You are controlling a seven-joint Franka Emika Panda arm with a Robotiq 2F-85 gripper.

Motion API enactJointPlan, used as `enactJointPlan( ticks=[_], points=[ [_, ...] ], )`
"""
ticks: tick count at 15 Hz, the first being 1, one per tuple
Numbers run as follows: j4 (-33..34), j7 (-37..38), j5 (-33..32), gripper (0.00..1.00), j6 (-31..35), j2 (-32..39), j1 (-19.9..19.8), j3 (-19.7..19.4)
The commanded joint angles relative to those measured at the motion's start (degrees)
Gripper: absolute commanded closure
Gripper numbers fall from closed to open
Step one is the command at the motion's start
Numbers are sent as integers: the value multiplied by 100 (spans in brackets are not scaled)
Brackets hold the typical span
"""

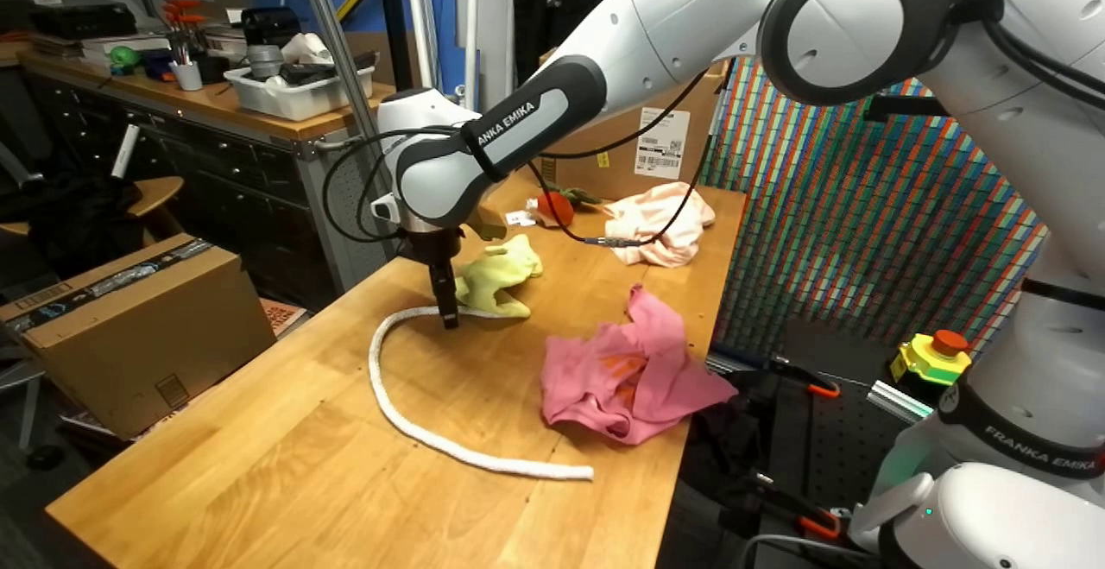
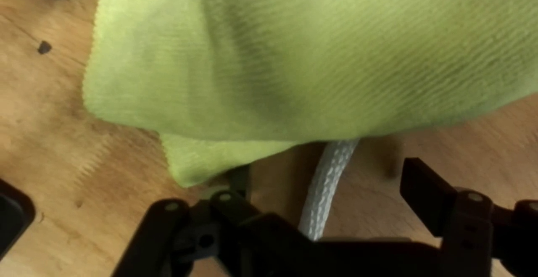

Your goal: Separate the things on the heap

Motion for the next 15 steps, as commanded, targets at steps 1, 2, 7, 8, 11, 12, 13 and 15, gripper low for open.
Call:
enactJointPlan(
  ticks=[1,2,7,8,11,12,13,15],
  points=[
    [283,-126,70,22,-144,141,-44,52],
    [288,-127,64,29,-133,153,-43,49],
    [362,-122,60,62,-124,182,-59,32],
    [372,-115,56,69,-121,184,-62,25],
    [391,-102,55,91,-117,183,-68,19],
    [376,-80,57,94,-102,170,-62,18],
    [361,-91,57,96,-102,160,-60,25],
    [303,-5,53,95,-79,123,-21,16]
  ],
)
